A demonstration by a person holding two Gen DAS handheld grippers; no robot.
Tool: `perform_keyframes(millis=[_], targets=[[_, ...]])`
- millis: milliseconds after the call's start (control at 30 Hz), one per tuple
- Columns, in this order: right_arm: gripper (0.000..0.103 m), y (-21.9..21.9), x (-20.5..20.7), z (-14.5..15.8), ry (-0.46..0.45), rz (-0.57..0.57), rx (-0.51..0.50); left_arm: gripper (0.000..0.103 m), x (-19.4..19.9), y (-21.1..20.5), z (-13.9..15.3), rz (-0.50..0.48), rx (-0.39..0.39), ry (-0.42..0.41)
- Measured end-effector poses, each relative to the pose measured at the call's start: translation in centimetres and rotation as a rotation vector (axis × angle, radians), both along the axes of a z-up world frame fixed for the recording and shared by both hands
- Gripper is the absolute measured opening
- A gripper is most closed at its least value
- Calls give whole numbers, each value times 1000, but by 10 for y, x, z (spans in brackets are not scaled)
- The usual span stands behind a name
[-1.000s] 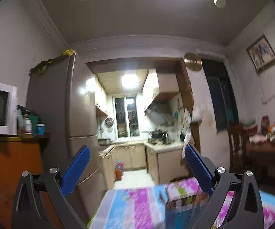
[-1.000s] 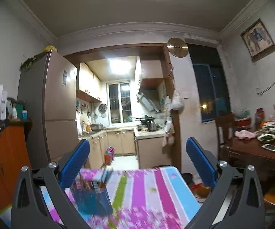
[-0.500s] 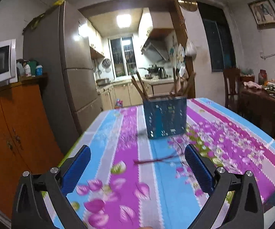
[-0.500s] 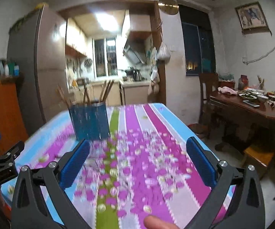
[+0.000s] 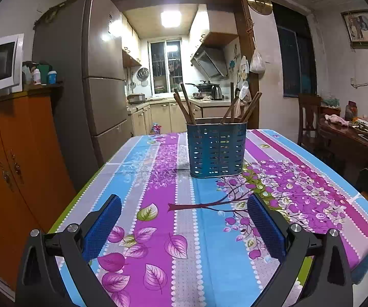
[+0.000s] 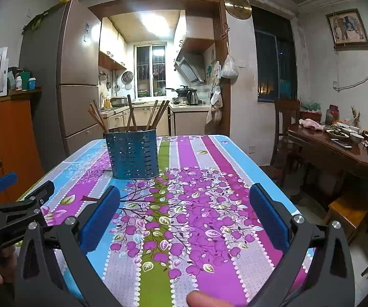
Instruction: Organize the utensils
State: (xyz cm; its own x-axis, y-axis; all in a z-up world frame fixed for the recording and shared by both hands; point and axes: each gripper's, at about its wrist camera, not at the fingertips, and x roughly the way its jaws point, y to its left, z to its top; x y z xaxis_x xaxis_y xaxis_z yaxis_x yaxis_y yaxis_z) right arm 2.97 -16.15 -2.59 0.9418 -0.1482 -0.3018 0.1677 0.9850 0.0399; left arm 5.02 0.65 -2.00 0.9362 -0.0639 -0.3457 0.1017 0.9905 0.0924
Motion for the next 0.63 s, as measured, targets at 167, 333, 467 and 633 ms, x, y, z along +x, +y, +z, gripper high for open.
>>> perform_keyframes(millis=[167, 333, 467, 633], targets=[[98, -3, 0, 1, -2, -8, 9, 99, -2, -4, -2, 1, 20, -25], [98, -5, -1, 2, -8, -21, 18, 99, -3, -6, -3, -4, 21, -25], [98, -4, -4, 4, -28, -33, 14, 98, -1, -9, -5, 21, 50, -2], [98, -2, -5, 5, -36, -50, -11, 99, 2, -7, -8, 21, 33, 22]])
